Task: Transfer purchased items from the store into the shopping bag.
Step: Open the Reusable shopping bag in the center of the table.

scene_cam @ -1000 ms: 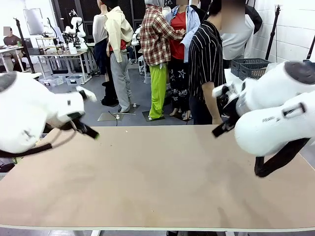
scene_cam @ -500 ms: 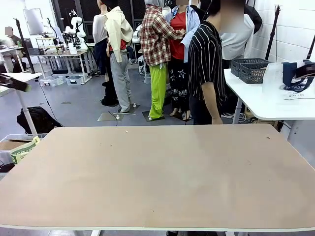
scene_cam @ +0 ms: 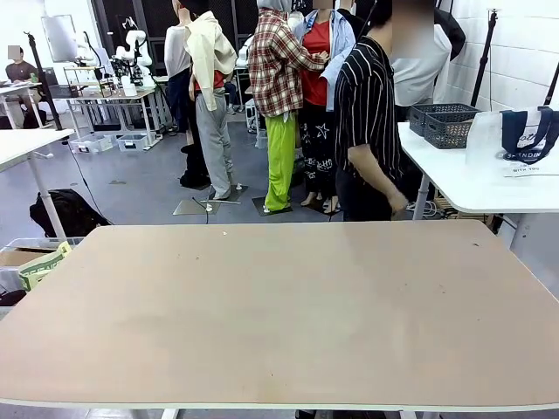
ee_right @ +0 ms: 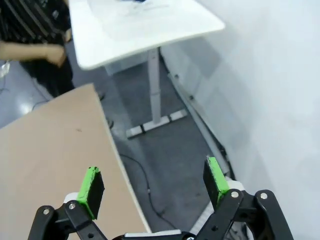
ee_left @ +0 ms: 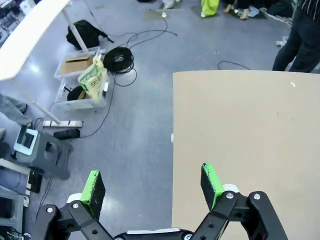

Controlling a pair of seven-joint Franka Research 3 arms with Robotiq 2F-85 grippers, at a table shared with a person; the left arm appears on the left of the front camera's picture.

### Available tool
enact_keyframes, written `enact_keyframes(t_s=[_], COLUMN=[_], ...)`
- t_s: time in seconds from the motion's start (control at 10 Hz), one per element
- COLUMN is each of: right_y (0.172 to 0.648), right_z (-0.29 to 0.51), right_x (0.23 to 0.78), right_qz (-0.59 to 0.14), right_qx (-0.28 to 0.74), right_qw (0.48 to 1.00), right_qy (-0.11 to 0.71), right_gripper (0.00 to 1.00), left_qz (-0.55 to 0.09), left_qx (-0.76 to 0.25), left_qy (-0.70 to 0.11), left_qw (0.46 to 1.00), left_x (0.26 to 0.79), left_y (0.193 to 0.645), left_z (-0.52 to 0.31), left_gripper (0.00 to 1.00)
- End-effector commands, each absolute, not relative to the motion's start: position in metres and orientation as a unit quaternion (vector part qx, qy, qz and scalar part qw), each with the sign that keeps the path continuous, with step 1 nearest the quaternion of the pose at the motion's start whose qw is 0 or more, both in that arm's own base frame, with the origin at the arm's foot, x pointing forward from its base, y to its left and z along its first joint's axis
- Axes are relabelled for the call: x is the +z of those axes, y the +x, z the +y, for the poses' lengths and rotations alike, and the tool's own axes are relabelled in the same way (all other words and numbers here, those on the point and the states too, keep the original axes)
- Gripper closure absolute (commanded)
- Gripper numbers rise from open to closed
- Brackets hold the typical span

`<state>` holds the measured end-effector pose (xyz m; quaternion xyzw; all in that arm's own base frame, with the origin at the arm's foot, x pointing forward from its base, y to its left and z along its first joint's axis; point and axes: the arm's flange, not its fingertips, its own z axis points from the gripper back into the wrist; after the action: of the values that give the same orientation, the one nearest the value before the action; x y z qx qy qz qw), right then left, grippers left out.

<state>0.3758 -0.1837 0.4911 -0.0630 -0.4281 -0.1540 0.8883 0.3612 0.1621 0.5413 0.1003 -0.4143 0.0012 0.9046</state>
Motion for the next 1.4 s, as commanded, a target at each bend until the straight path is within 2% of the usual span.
enact_keyframes(t_s=[0.0,1.3], right_y=[0.3632,0.3632], right_z=[-0.1964,-0.1964], right_x=[0.504,0.504], right_qz=[-0.439,-0.439], right_qx=[-0.169,-0.169], right_qw=[0.88,0.88], right_qy=[-0.073,-0.073], right_gripper=[0.0,0.0], left_qz=[-0.427,-0.427], left_qx=[-0.024,-0.024], left_qy=[0.105,0.105], left_qw=[0.898,0.898], left_x=[0.5514,0.5514], left_y=[0.3605,0.3605], left_z=[0.1514,0.1514], left_gripper=[0.0,0.0])
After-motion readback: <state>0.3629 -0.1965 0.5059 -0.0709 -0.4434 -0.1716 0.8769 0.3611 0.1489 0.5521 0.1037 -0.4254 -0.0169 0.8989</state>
